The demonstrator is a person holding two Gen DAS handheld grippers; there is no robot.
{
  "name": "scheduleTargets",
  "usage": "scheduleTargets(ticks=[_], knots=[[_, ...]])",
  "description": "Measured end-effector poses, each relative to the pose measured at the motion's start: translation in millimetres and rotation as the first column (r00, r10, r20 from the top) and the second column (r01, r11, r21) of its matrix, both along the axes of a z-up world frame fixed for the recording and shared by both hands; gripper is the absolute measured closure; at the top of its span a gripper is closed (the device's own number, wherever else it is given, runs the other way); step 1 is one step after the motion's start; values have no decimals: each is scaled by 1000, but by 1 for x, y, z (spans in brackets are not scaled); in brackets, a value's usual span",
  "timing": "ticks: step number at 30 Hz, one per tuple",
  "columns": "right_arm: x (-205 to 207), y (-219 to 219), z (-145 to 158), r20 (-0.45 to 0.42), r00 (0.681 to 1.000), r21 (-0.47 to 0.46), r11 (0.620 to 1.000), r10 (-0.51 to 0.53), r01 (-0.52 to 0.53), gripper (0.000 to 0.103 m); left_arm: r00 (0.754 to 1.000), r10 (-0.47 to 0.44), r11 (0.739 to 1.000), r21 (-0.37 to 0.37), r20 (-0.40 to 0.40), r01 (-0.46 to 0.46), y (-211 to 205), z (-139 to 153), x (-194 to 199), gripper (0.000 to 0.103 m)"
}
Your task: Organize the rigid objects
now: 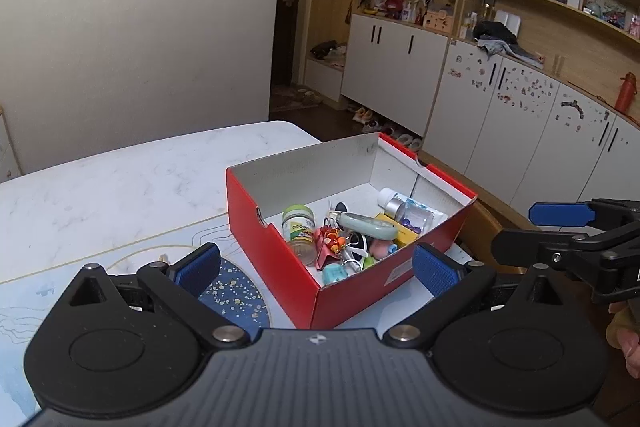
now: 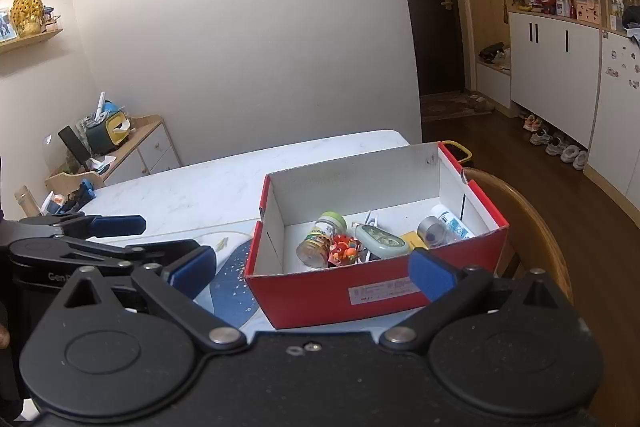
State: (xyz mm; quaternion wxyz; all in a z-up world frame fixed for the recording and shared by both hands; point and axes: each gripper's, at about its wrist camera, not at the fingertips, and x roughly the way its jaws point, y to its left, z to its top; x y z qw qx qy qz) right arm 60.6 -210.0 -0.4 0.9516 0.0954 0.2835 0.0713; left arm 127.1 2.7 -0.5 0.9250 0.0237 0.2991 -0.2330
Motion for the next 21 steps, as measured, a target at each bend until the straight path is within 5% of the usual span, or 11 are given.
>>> scheduleTargets(ticks=[21], knots=[[-5,9,-2,-15,999,12,999,-42,42,0,1000,-18,1000,13,2,18,12,-1,2,0]])
